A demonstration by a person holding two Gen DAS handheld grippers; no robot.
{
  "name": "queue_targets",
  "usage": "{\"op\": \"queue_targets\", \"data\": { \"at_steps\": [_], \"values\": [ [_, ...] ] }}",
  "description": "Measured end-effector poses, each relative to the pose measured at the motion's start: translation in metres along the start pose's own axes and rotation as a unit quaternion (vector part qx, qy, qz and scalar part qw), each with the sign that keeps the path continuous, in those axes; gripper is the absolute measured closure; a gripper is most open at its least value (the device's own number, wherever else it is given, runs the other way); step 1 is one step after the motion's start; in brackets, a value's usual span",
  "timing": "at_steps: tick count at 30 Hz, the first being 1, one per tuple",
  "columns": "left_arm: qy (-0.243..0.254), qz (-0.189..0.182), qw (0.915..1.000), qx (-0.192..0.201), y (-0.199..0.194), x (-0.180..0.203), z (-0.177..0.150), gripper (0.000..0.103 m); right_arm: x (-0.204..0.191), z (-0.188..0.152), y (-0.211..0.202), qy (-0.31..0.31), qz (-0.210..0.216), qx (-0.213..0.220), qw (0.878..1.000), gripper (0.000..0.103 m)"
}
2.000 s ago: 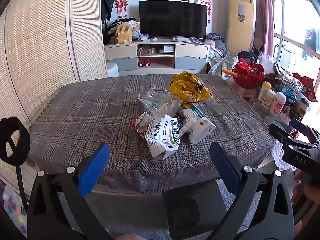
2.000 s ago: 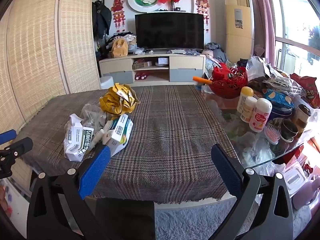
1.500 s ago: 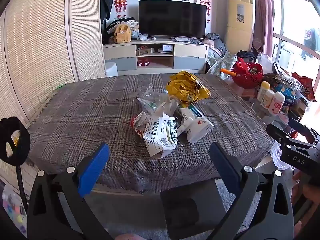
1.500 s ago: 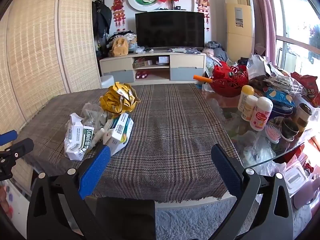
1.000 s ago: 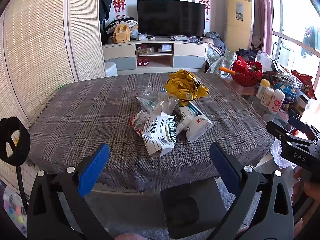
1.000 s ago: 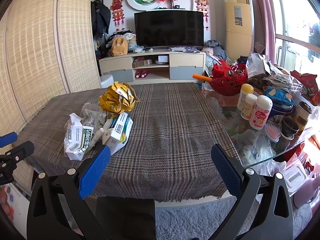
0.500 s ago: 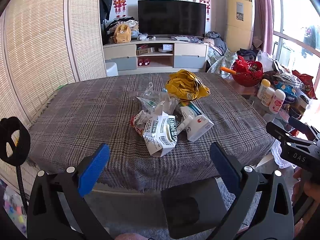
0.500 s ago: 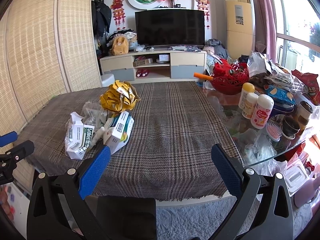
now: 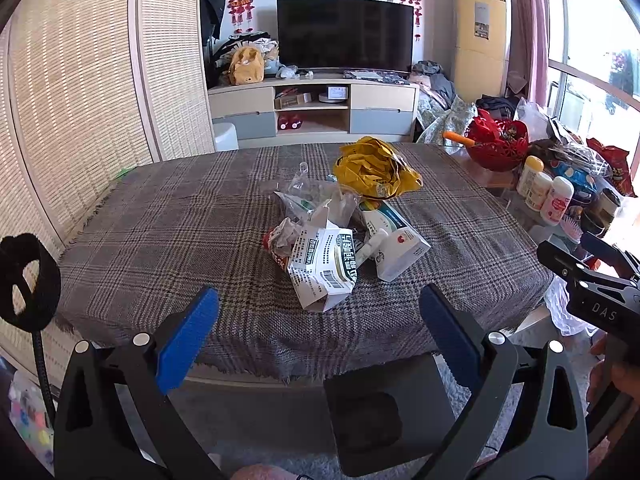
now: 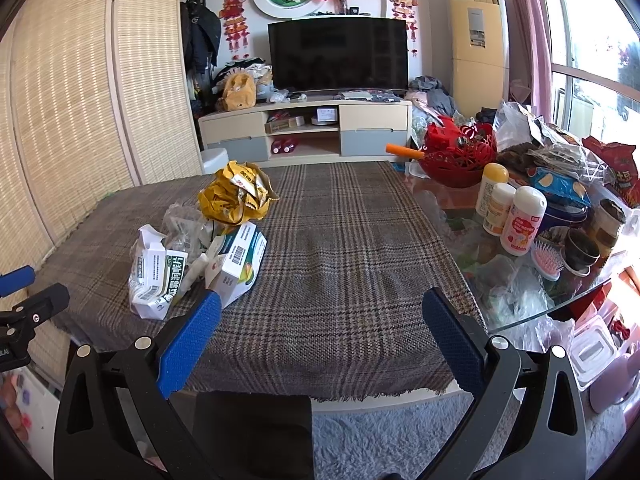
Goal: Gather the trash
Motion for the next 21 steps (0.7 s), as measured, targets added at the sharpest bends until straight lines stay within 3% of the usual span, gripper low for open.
{"op": "queue_targets", "data": {
  "at_steps": [21],
  "values": [
    [-0.007,0.006,0.9999,-0.012,0.009,-0.018,-0.011,0.008,0.003,-0.007,0.011,0.019,0.004,-0.018,1.000,0.002]
  ]
}}
Point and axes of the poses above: each gripper's, at about its wrist camera, not at the fingertips, and y roughly the way its jaws point, x to its right, z to its top, the point moved 9 cm from there along y, roughly the way its jaws point, and after that the axes turned 11 degrees about x, right-handed, at the moved point
